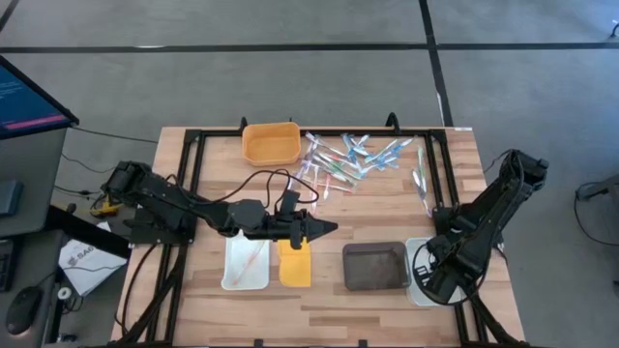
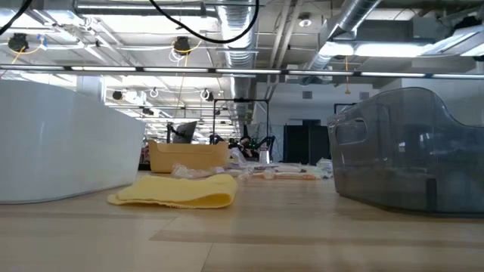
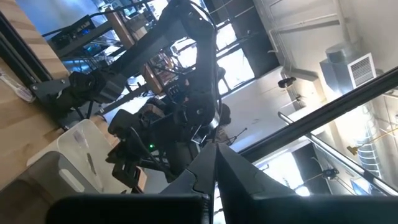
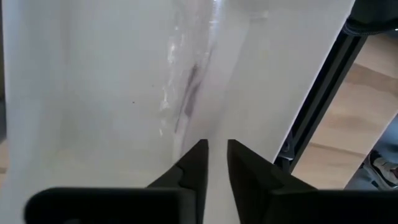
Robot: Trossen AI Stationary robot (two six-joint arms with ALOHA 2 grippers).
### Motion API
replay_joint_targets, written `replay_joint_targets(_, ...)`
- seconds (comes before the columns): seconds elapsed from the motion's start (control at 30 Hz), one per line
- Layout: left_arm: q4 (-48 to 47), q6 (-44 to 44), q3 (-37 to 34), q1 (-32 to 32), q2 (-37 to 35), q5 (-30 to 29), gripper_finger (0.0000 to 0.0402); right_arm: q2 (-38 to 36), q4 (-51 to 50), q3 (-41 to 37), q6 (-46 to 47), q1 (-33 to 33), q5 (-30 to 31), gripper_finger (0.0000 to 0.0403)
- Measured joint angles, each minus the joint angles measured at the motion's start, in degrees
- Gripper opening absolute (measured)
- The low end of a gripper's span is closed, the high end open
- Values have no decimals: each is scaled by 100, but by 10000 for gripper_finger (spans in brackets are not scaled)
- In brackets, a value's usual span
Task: Pick & Place Toothbrushes
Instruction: Put the purple toothbrush into the right white bin
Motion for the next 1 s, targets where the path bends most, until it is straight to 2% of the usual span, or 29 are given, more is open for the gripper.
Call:
replay_joint_targets(0.27,-9,0,0,0,0,-2,8,-58,-43,255,-195,0,50,111)
replay_joint_targets(0.6,-4,131,2,0,0,11,8,-316,-580,826,-193,2,238,122)
replay_joint_targets(0.83,4,131,1,1,0,147,8,-374,-1297,929,-112,-180,392,102)
replay_joint_targets(1.0,4,129,0,0,0,196,8,-374,-1289,777,-434,-564,707,40)
